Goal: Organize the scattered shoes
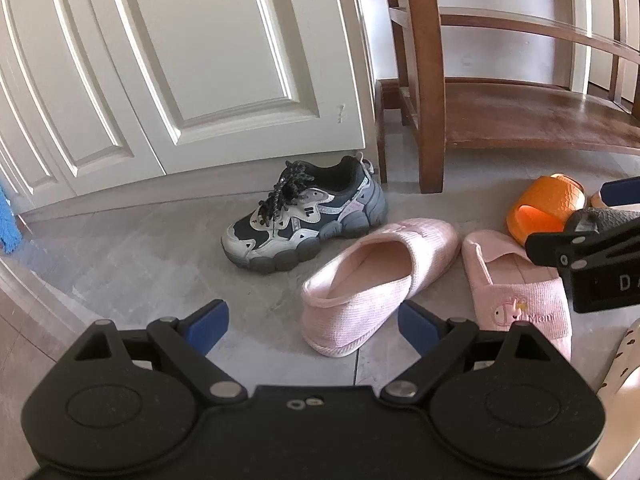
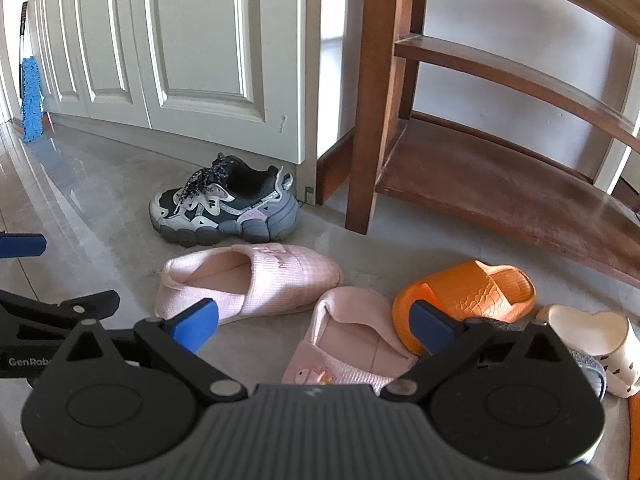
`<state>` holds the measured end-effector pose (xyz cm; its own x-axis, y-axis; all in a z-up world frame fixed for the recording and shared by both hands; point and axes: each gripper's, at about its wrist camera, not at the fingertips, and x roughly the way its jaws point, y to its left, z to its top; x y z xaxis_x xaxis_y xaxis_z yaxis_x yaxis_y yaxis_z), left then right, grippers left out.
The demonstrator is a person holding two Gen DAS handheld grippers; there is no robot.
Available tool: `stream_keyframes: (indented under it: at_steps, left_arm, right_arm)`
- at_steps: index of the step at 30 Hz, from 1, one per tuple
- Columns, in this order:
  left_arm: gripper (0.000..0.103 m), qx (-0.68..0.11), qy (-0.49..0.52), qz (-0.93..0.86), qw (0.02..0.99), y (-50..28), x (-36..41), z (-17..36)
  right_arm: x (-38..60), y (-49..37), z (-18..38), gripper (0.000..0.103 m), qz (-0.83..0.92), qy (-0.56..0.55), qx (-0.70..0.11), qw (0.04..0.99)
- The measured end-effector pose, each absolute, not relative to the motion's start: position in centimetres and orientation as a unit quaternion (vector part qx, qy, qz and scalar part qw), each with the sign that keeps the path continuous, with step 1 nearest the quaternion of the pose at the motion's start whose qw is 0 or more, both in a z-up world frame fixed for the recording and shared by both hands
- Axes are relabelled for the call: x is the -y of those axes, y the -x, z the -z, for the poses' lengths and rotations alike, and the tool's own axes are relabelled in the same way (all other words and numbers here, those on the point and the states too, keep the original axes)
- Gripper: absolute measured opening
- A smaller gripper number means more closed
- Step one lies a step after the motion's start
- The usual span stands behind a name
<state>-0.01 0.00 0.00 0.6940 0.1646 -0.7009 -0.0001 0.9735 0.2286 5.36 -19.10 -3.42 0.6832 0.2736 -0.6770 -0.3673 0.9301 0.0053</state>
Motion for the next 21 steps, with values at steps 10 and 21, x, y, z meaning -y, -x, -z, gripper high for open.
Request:
stream_keyframes:
  at_steps: [10, 21]
  left_arm:
    - [0.092, -0.384, -0.106, -0.045, 0.916, 0.2, -0.1, 0.0]
    - [0.092, -0.379, -0.108, -0.046, 0.918, 0.4, 0.0, 0.0]
  right_arm:
    - [18.6, -5.1, 3.4, 0.103, -0.170, 0.066, -0.366, 0.913]
    - [18.7, -5.3, 3.8, 0.103, -0.167, 0.068, -0.373, 0.910]
